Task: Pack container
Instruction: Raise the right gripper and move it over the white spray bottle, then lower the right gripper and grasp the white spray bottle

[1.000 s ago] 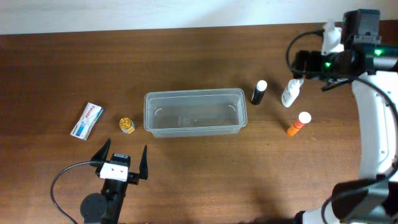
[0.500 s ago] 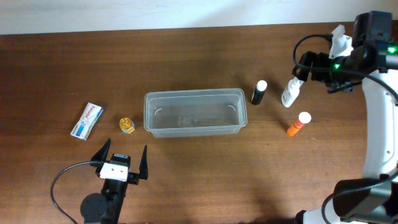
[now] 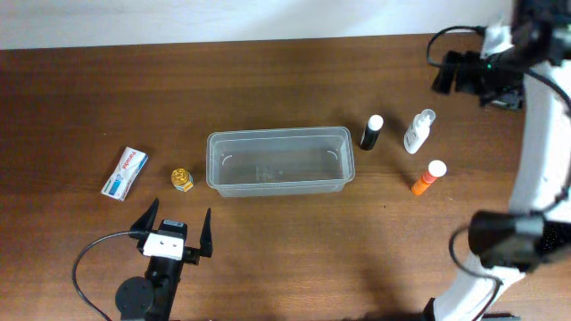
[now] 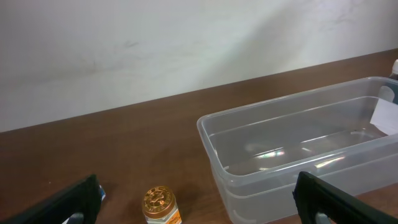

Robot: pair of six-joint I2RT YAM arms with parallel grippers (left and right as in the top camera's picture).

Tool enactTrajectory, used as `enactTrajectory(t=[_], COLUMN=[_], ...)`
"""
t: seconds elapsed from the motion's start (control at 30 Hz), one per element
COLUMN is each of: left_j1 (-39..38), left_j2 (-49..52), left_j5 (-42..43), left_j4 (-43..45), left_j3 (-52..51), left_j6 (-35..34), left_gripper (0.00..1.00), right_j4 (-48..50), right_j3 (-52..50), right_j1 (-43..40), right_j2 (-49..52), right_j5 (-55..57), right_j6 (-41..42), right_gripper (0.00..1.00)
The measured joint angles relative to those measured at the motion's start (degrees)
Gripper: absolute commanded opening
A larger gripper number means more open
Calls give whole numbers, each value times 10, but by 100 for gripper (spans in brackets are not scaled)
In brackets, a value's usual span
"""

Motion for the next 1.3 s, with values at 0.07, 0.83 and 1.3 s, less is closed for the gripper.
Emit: enactTrajectory(t=[0.07,0.83,1.3], left_j1=[0,0,0], left_j2=[0,0,0], left_j5=[0,0,0], left_j4=[0,0,0], left_j3=[0,0,0], left_j6=[0,0,0], left_gripper=[99,99,99], right_j4=[-1,47,129], right_j3=[0,-34,-154], right_j1=[0,65,56], right_j2=[41,126,126], right_j5=[3,109,120], right_j6=[0,-3,-17], right_gripper=[98,98,99])
